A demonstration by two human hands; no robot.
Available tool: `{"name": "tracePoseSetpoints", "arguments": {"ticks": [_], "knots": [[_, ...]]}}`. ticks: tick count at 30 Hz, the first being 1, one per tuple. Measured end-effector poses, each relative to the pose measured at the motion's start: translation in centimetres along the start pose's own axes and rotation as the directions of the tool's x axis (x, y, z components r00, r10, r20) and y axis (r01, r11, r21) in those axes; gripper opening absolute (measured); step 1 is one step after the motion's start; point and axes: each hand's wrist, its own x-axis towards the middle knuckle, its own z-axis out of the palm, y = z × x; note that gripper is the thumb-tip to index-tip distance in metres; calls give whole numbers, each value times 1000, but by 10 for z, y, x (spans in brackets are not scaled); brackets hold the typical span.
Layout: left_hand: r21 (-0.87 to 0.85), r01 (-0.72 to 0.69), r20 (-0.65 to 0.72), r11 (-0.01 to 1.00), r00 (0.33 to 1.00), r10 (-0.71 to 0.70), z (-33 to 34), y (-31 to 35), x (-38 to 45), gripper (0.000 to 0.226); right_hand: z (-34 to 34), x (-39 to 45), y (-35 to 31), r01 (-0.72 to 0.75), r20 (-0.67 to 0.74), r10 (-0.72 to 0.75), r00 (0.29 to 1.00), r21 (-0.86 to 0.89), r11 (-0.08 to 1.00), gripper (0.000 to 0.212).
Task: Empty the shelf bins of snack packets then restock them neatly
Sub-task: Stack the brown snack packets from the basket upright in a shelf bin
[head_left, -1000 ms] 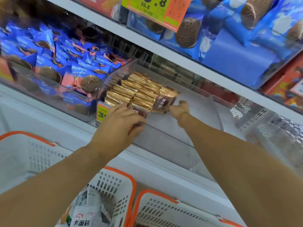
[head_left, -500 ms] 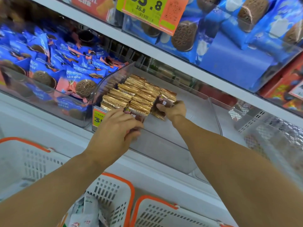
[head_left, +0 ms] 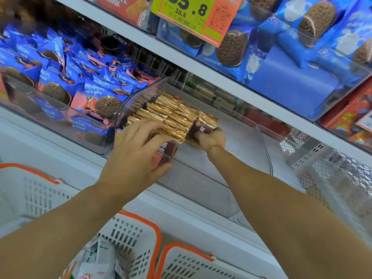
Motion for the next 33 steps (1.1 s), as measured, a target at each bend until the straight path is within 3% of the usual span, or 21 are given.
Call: {"name": "tracePoseSetpoints", "arguments": {"ticks": [4,8,14,17,21,25,29,33], "knots": [[99,102,125,990,986,-114,-1,-9,-2,69,8,-4,-1,28,69,-29,997,9,1000,61],[100,111,142,989,982,-124,-2,-7,-2,73,12,-6,-3,35,182,-26,983,-46,998,74],[118,96,134,988,985,-112,0,-8,-3,70,3,-1,0,113,8,-112,994,-103,988,49],[130,91,135,987,985,-108,0,-9,-3,69,4,-2,3,158,1,-159,987,-138,978,42],[143,89,135,986,985,-108,1,-9,-3,68,4,-4,4,164,-30,-168,985,-108,981,43],[156,85,139,984,985,-107,1,-10,-4,67,1,-7,5,141,-117,-145,982,-42,989,62],[182,82,132,980,986,-107,0,-8,-5,65,3,-2,7,90,-61,-91,994,-30,996,57],[210,78,152,975,982,-111,-1,-8,-5,64,-9,-3,-1,44,43,-40,998,-95,994,72]]}}
